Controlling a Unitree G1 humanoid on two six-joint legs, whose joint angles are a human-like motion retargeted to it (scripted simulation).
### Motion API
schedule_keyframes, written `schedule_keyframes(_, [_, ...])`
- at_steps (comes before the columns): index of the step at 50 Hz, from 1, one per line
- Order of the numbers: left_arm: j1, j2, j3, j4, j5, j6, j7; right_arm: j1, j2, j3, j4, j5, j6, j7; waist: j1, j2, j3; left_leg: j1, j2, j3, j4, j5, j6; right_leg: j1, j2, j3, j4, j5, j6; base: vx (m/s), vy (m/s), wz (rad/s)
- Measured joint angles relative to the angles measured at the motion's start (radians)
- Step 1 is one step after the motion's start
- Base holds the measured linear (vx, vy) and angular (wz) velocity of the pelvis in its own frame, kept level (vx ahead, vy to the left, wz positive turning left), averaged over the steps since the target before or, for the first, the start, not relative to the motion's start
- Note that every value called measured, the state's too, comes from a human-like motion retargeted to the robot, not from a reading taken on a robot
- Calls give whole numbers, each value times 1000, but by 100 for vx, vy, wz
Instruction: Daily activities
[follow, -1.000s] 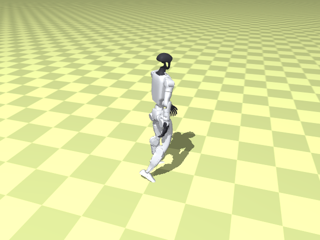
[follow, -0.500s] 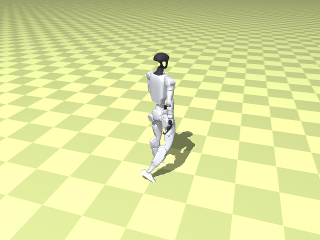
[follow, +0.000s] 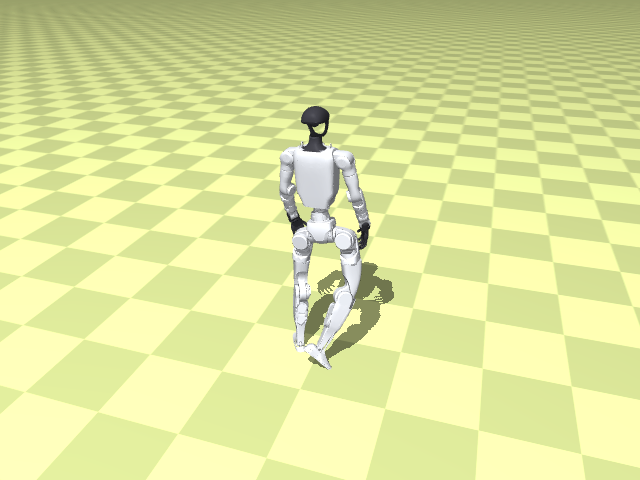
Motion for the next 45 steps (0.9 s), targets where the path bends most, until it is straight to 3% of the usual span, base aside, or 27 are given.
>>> schedule_keyframes(5, [-16, 2, -18, 15, 8, 3, -4, -9, 0, -8, 11, 25, 17, -3, 12, 10, 23, 38, -88, -65, -103, 10, 19, -39, -106, 99, 117, 122, 103, -2, 40, 108])
schedule_keyframes(7, [-23, 7, -26, 12, 13, 2, 3, -14, 1, -7, 15, 31, 24, -4, 15, -5, 36, 59, -148, -102, -147, 20, 38, -86, -177, 200, 199, 202, 190, -4, 42, 128])
schedule_keyframes(11, [-32, 18, -37, 4, 24, -1, 24, -19, 7, 4, 19, 33, 34, -4, 29, -73, 51, 94, -288, -173, -196, 49, 56, -200, -284, 354, 337, 207, 276, -12, 3, 136])
schedule_keyframes(12, [-32, 20, -37, 2, 27, -1, 31, -19, 14, 7, 20, 31, 36, -5, 35, -96, 47, 88, -321, -188, -209, 74, 54, -261, -275, 433, 284, 79, 284, -49, -41, 146])
schedule_keyframes(13, [-27, 20, -39, 1, 31, -1, 38, -15, 28, 11, 22, 28, 38, -8, 43, -112, 31, 63, -333, -206, -222, 109, 43, -322, -199, 542, 140, -303, 257, -41, -38, 149])
schedule_keyframes(14, [-20, 22, -42, 1, 36, -1, 46, -9, 38, 14, 22, 25, 38, -11, 47, -121, 22, 54, -340, -229, -233, 127, 39, -359, -170, 613, 76, -509, 239, -24, -23, 146])
schedule_keyframes(15, [-14, 24, -46, 1, 41, -2, 54, -2, 45, 17, 22, 22, 38, -15, 48, -126, 16, 54, -347, -253, -243, 136, 40, -382, -165, 665, 50, -626, 226, -4, 1, 125])
schedule_keyframes(27, [14, 73, -16, 19, 84, -8, 104, -12, 98, 46, -10, -16, 32, -42, 142, -192, 6, 46, -363, -451, -260, 168, 46, -366, -57, 761, -108, -611, 222, 4, 1, 80])
schedule_keyframes(45, [43, 101, 18, -30, 64, -22, 84, 21, 110, 43, -31, -1, 29, -32, 327, -242, 22, 36, -318, -625, -179, 121, 21, -207, -4, 617, -240, -627, 154, 7, -9, 49])
